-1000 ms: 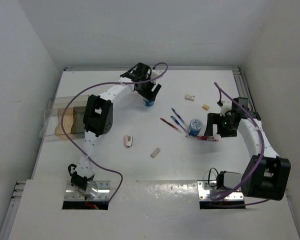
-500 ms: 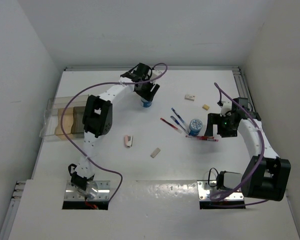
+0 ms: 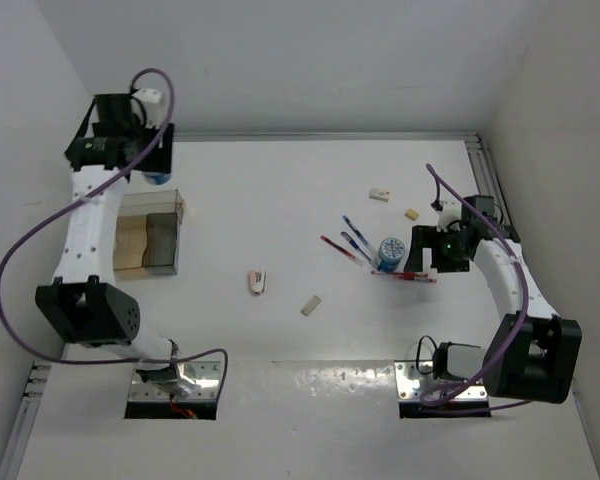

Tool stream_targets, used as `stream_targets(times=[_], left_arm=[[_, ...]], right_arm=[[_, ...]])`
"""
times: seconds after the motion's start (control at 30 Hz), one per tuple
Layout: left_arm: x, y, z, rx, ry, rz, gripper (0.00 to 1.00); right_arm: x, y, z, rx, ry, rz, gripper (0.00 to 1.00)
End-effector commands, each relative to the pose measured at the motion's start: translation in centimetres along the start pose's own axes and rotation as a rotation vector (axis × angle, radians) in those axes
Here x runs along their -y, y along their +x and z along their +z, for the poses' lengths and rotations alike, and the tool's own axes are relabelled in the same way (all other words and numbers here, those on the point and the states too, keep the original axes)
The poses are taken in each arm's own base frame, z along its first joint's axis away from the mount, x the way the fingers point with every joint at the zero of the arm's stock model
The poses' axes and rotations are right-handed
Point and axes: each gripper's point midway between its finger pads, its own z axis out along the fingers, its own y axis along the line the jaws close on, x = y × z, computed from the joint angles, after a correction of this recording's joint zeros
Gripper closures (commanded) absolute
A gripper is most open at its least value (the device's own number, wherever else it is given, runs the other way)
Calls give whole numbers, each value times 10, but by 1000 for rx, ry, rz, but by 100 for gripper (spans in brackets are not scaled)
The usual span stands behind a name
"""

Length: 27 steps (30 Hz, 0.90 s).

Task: Sort the stationery into containers
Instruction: Place the stationery in the storage box.

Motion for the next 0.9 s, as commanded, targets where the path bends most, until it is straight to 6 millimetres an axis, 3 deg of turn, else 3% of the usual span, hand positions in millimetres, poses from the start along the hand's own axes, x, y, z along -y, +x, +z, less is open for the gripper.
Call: stream_targets(times=[0.0,0.07,0.13,0.27,0.4,0.57,0.87], left_arm=[[-49,58,-8,-146,-139,-32,100],[-89,78,-15,-182,-255,-77,100],[-117,101,-19,-226,-307,-122,100],[-155,131,-15,-285,-352,-167,100],[-183,147,-10,-301,-378,-193,100],[-203,163,5,-323,-383,-201,100],[-218,179,37,-306,-342,-229,100]], right_arm=[[-11,-13,-1,44,-41,-34,7],[-14,-15,-1,43,-49,-47,7],[-16,-18,-1,40,-52,-61,7],[-18,-21,-1,30,-56,-67,7],[-20,-20,0,18,-57,-74,7],[-21,-18,1,3,-52,-79,7],[-21,-16,1,-18,-39,-89,7]])
